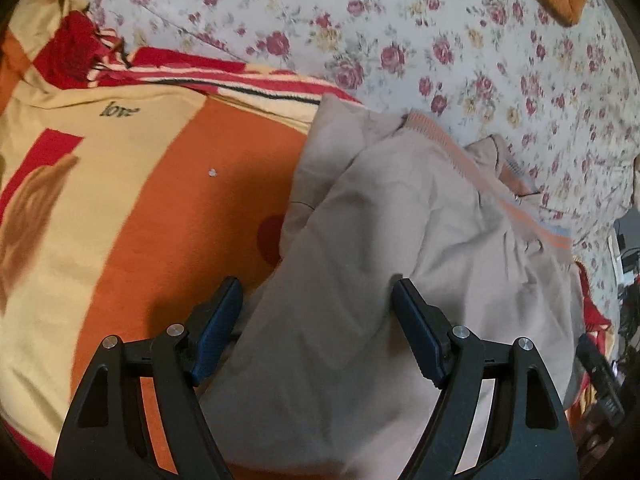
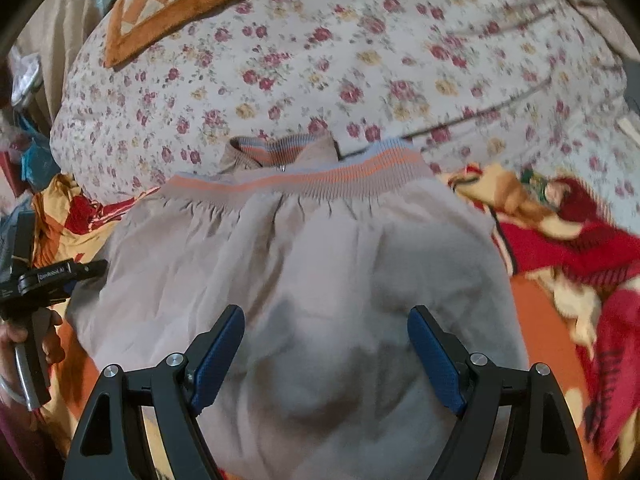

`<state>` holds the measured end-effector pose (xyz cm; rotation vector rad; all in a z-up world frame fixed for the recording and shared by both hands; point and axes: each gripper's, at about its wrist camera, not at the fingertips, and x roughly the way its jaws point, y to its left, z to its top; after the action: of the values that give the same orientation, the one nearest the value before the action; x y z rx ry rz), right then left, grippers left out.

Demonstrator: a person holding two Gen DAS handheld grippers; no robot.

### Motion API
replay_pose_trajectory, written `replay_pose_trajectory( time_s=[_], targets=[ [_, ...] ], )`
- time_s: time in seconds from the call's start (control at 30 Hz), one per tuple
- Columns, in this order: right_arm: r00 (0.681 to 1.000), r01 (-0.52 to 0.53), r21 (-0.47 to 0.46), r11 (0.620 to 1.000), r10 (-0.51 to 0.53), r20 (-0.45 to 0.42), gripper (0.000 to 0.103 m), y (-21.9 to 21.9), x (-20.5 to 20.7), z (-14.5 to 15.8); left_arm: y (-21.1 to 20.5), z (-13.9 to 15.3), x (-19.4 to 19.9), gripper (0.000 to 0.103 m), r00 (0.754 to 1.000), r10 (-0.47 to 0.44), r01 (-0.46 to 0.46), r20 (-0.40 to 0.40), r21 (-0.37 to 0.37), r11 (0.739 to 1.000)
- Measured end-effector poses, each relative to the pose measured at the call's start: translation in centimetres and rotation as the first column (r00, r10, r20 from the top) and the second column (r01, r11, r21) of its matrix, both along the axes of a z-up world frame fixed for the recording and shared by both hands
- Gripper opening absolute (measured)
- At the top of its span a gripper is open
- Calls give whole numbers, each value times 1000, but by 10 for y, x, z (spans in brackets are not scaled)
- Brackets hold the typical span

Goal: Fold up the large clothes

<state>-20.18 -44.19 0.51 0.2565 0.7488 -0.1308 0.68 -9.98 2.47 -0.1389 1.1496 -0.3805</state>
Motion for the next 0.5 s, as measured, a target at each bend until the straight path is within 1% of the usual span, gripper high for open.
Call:
replay_pose_trajectory(
  time_s=[0.07, 0.13, 0.23, 0.3, 0.4, 0.43, 0.47, 0.5],
  targets=[
    [1000, 6, -7, 1000, -6, -6, 82, -3, 3, 0, -2, -1, 2, 86, 1000, -19, 19, 12, -7, 1000],
    [1000, 10, 24, 1000, -9, -10, 81, -8, 4, -3, -5, -4, 5, 92, 999, -42, 42, 15, -18, 999],
    [1000, 15, 63, 998, -13, -27, 82, -14, 6, -7, -13, -6, 8, 93, 996, -85, 86, 36, -13, 996],
    [999, 20, 63, 998, -18, -26, 82, -16, 6, -7, -16, -8, 13, 96, 994, -105, 106, 29, -35, 994],
    [1000, 17, 52, 998, -15, -27, 82, -15, 7, -7, -15, -10, 20, 96, 994, -108, 108, 11, -79, 991],
    [1000, 16, 48, 999, -15, -28, 82, -15, 7, -8, -15, -10, 21, 95, 994, -109, 109, 6, -80, 991],
    [999, 16, 45, 999, -15, -29, 82, -15, 8, -8, -16, -9, 21, 82, 993, -116, 116, 4, -79, 990],
    [999, 16, 43, 999, -15, -30, 82, -15, 9, -8, -17, -8, 20, 72, 991, -136, 135, -3, -92, 987]
  ],
)
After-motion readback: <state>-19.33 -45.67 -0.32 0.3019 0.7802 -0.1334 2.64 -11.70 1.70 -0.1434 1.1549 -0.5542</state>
